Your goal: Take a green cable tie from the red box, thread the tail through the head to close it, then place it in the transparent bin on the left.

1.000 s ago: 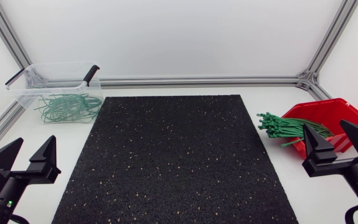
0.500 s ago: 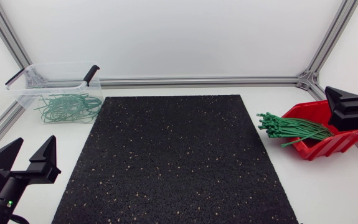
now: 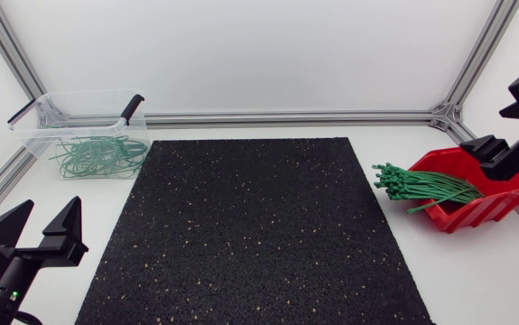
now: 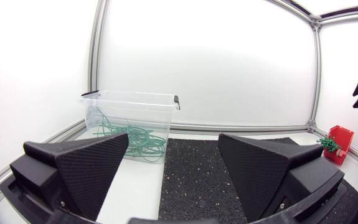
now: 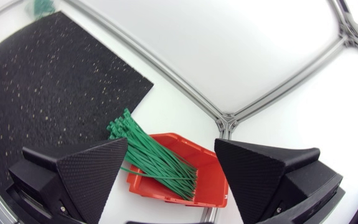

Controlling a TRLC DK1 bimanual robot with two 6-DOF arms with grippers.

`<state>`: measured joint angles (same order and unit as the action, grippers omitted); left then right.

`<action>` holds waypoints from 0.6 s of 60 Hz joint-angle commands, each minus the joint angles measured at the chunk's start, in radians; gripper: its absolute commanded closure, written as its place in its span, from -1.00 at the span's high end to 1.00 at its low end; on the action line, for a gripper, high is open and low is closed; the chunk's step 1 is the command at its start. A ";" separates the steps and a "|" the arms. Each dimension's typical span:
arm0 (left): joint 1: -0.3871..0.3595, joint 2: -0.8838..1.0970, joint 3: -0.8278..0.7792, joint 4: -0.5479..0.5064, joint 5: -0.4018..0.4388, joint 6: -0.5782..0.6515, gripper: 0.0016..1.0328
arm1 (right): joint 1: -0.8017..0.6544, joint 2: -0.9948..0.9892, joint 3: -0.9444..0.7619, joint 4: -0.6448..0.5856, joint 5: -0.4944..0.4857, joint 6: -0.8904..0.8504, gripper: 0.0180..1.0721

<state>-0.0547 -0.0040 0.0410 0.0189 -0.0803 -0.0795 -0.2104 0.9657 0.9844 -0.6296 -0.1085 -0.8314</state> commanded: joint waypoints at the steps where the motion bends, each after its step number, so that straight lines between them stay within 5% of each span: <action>1: 0.000 -0.008 -0.041 -0.013 -0.007 -0.017 0.94 | -0.006 0.080 0.066 -0.082 -0.008 -0.179 0.93; 14: -0.002 -0.008 -0.041 -0.013 -0.007 -0.014 0.94 | -0.021 0.222 0.129 -0.289 0.015 -0.466 0.93; 36: -0.008 -0.007 -0.041 -0.016 -0.007 -0.011 0.94 | -0.034 0.266 0.079 -0.403 0.084 -0.877 0.86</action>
<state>-0.0551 -0.0040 0.0410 0.0189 -0.0803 -0.0795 -0.2379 1.1908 1.0714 -0.9890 -0.0284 -1.6104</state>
